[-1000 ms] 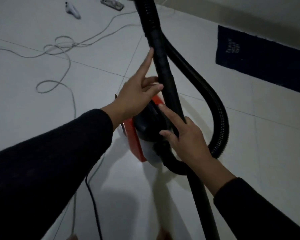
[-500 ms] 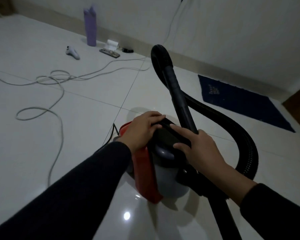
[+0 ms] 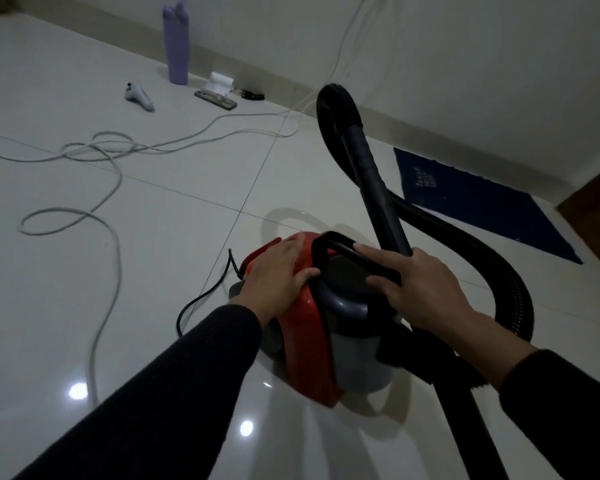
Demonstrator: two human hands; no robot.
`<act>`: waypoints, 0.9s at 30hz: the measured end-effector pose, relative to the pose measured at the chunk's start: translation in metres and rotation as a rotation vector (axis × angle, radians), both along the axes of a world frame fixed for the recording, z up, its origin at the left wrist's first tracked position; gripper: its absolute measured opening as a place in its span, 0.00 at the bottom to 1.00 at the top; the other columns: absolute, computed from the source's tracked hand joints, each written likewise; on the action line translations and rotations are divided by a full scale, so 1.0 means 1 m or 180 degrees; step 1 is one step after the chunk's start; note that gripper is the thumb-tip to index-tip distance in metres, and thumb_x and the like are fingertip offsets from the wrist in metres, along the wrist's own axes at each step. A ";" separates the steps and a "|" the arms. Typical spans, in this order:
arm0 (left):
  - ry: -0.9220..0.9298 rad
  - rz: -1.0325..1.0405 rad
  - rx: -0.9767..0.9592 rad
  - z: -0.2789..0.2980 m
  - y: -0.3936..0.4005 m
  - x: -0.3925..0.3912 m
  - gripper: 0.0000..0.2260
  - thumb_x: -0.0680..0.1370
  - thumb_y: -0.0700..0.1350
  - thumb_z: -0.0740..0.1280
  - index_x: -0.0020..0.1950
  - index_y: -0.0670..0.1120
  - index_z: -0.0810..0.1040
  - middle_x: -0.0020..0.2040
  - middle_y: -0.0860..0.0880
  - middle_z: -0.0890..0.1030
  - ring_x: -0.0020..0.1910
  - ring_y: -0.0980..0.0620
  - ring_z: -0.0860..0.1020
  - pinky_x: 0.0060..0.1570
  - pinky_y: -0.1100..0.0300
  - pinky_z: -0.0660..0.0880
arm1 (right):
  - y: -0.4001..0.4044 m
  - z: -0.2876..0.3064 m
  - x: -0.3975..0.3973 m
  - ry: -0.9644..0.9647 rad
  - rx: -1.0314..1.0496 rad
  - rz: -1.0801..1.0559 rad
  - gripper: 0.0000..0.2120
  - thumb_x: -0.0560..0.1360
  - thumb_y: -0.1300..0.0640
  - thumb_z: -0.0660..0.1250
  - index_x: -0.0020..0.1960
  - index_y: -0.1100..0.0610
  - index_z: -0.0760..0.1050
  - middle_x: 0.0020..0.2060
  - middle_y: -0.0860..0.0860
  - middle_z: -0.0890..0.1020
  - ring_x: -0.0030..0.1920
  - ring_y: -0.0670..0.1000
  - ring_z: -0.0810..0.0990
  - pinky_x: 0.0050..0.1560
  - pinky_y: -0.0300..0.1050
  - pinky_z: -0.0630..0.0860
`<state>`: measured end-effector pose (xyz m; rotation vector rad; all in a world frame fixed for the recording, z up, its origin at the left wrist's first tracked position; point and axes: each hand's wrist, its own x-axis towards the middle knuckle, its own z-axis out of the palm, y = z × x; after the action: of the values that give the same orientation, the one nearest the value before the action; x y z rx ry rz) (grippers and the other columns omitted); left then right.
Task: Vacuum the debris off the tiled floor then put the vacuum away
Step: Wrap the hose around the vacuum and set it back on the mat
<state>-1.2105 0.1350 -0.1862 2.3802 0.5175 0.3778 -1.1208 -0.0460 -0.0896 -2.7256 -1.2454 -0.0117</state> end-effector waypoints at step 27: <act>0.0077 0.0384 0.0492 -0.014 0.003 0.004 0.28 0.74 0.57 0.52 0.68 0.45 0.72 0.59 0.44 0.78 0.61 0.46 0.71 0.62 0.56 0.66 | -0.009 -0.012 0.008 0.0049 0.0381 0.0245 0.21 0.76 0.48 0.68 0.65 0.30 0.69 0.48 0.53 0.73 0.48 0.55 0.78 0.48 0.42 0.74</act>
<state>-1.2069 0.1375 -0.1999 2.5115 0.6666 0.4582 -1.1127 -0.0547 -0.1015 -2.5705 -1.3005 -0.0550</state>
